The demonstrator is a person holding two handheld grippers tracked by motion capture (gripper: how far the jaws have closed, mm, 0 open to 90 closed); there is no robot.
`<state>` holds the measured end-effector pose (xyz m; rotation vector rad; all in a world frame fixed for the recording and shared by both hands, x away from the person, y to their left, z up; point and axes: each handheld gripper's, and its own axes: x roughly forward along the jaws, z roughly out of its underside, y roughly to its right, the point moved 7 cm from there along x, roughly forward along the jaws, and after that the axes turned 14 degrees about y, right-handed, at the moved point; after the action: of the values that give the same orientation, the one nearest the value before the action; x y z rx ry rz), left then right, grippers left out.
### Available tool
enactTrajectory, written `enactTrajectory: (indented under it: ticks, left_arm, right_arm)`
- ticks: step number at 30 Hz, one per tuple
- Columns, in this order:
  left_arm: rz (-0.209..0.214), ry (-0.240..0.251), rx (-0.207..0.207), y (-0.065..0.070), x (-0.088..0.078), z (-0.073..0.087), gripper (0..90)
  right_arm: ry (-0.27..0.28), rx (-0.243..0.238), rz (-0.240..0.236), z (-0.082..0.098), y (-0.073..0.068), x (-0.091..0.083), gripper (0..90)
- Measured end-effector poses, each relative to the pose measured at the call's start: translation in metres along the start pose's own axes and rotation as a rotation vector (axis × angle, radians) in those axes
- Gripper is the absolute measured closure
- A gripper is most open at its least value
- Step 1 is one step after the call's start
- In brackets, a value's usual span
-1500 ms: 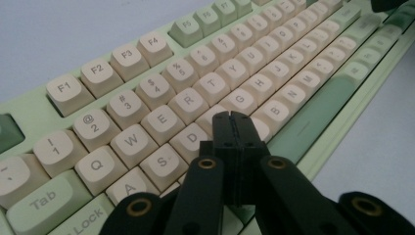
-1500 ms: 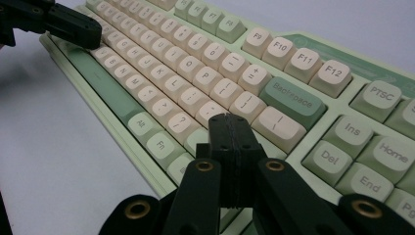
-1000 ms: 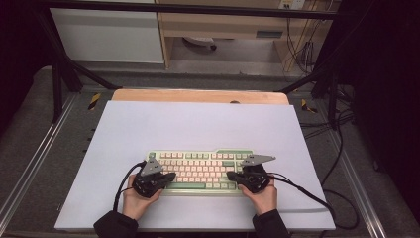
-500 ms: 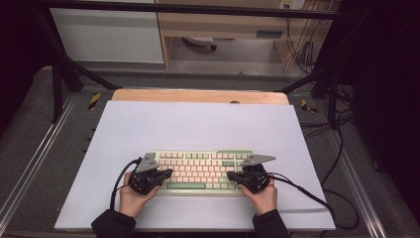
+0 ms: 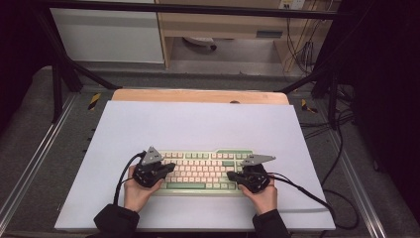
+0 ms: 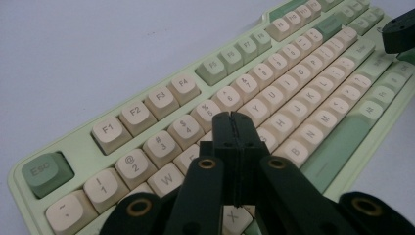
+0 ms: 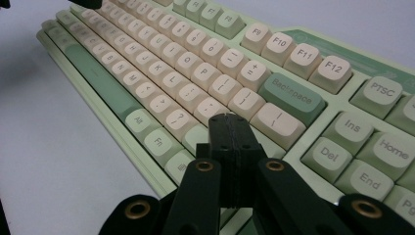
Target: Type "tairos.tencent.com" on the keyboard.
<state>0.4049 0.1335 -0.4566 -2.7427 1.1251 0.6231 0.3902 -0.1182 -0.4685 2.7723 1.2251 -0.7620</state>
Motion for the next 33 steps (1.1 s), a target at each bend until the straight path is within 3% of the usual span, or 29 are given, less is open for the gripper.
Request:
enactTrajectory:
  ticks: [12, 33]
  left_arm:
    - [-0.035, -0.011, -0.015, -0.011, 0.008, 0.006, 90.0]
    - [-0.045, -0.024, -0.006, -0.013, 0.013, 0.015, 90.0]
  right_arm:
    - [0.003, -0.002, -0.001, 0.0, 0.0, 0.0, 90.0]
    - [0.0, -0.002, 0.001, 0.0, 0.0, -0.001, 90.0]
